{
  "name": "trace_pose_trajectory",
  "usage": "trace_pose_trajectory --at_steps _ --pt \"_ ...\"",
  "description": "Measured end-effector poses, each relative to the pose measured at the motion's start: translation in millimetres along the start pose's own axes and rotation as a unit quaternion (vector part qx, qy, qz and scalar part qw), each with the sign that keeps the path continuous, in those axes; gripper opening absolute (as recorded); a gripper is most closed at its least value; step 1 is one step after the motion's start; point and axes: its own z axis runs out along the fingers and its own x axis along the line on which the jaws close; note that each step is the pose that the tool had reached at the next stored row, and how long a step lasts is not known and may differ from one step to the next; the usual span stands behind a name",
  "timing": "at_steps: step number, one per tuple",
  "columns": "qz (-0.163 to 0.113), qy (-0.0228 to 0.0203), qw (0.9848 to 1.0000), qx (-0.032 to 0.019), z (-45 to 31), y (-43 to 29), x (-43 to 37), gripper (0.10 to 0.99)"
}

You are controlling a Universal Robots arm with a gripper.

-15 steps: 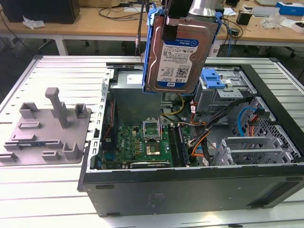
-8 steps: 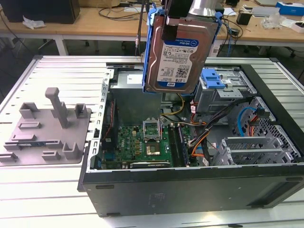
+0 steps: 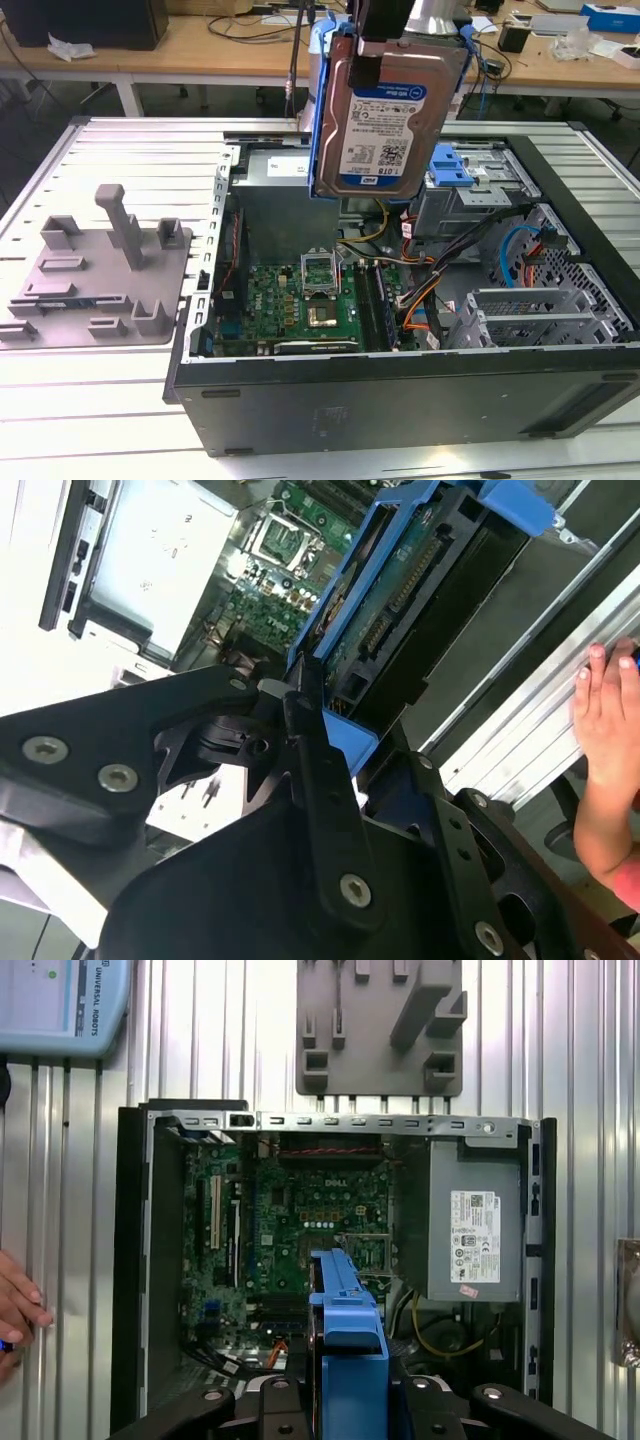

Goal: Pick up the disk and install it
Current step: 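Insert the disk into the insertion slot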

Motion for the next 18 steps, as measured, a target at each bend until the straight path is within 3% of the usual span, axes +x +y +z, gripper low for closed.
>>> trace_pose_trajectory --at_steps 3,8,18 --pt "0.0 -0.0001 0.9999 0.0104 0.2 -4.8 11.0 0.369" --pt "-0.001 -0.0047 0.9999 0.0126 0.8 -7.9 20.1 0.369" --pt "-0.001 -0.0301 0.9995 0.0131 2.5 -10.1 42.5 0.369"
